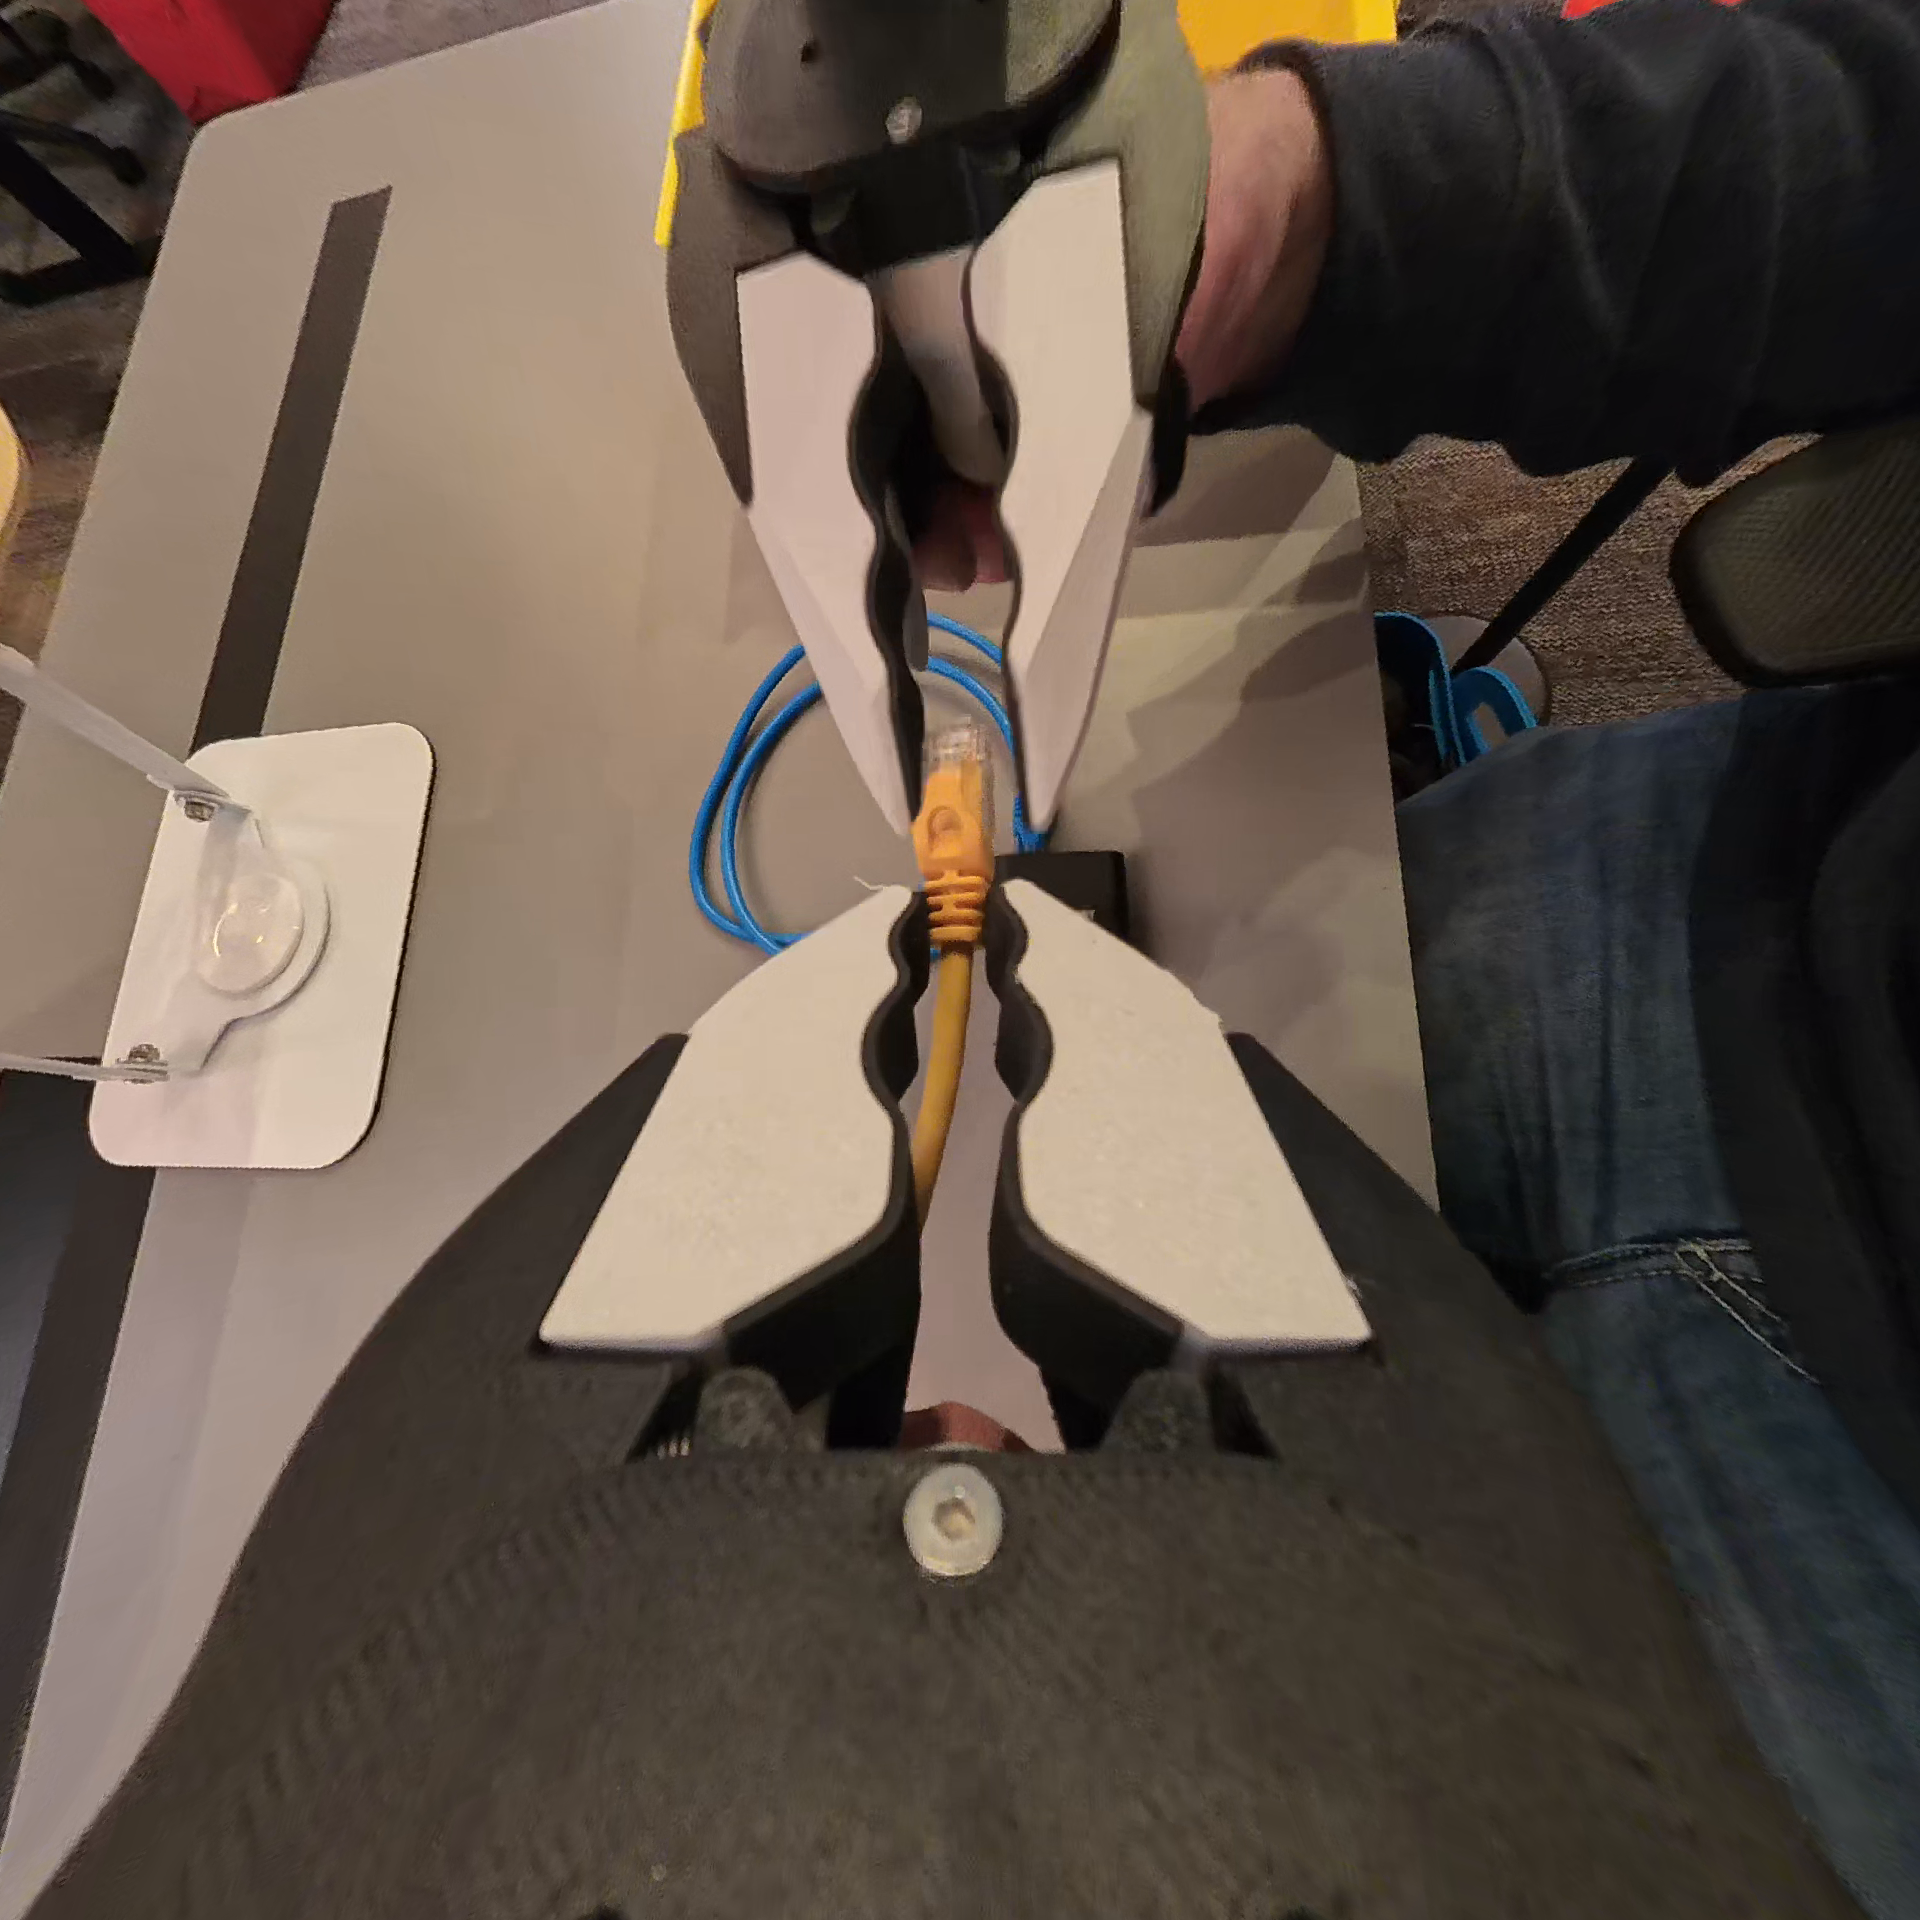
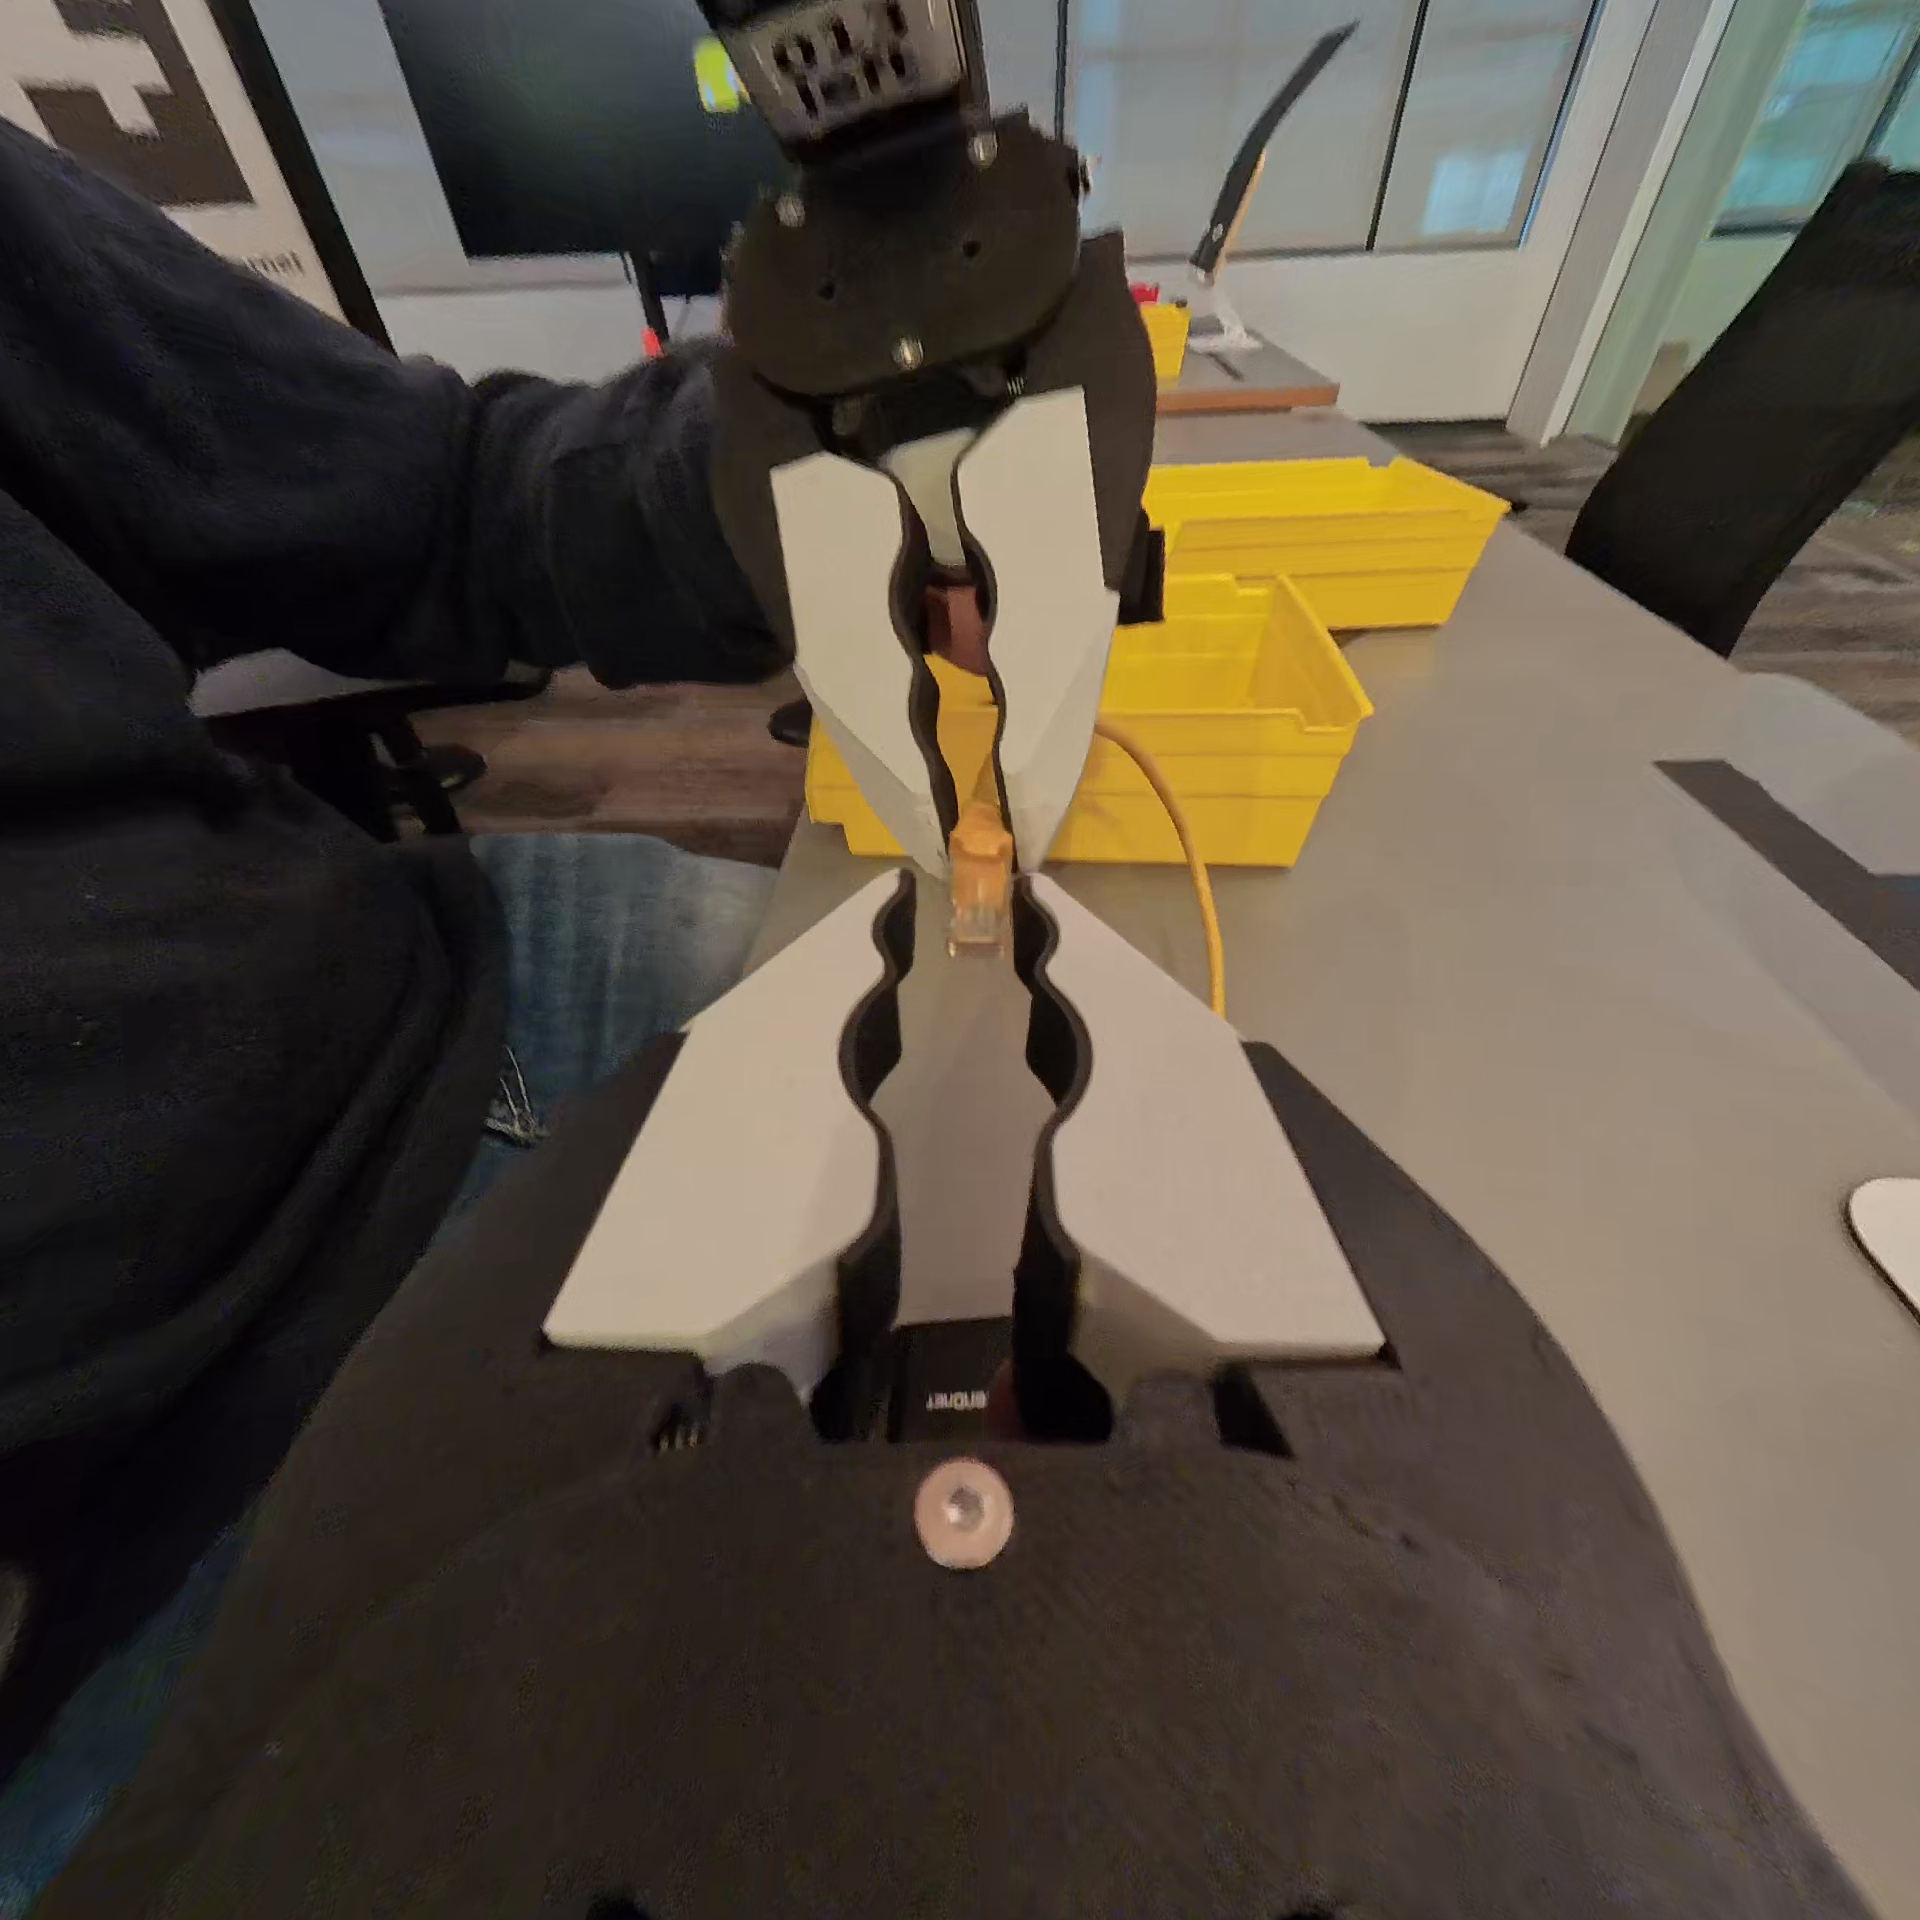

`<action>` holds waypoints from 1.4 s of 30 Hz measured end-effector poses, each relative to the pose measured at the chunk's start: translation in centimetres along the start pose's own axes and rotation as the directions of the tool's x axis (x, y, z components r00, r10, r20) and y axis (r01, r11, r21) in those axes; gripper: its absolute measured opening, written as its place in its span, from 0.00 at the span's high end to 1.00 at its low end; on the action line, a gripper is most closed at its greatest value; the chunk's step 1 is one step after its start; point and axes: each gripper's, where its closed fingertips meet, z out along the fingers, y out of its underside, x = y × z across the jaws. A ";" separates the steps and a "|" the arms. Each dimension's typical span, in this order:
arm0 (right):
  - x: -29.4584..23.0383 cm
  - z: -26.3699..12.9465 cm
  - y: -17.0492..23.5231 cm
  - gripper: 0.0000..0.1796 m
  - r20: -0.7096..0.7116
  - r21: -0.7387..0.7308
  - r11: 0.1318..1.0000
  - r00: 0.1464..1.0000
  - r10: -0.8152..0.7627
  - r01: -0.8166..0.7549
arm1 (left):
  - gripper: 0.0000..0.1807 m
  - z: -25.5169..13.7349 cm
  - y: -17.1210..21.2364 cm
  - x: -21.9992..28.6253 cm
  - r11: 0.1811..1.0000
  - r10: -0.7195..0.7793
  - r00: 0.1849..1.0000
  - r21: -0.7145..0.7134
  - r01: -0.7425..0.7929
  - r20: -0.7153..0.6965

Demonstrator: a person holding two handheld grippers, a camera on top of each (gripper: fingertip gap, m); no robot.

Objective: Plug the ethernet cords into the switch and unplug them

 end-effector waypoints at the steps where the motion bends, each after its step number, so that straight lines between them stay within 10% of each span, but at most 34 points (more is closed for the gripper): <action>1: 0.2 0.2 0.5 0.91 -0.009 -0.038 0.999 1.000 0.001 -0.002 | 0.94 0.0 -0.2 0.1 1.000 -0.002 1.000 0.005 0.002 -0.002; 18: -0.8 0.3 -1.1 0.94 -0.019 0.073 0.993 0.996 -0.087 0.088 | 0.70 -1.0 -1.0 -0.2 0.973 -0.190 0.979 0.118 0.197 -0.071; 28: -0.3 0.1 -3.3 0.94 -0.017 0.302 0.953 1.000 -0.015 0.020 | 0.75 -5.4 -5.4 -0.9 0.824 -0.256 0.958 0.489 0.286 -0.128; 42: -1.4 -0.8 -3.4 0.94 0.033 0.407 0.913 0.999 -0.041 0.024 | 0.84 -2.1 -3.6 0.4 0.776 -0.314 0.938 0.530 0.342 -0.147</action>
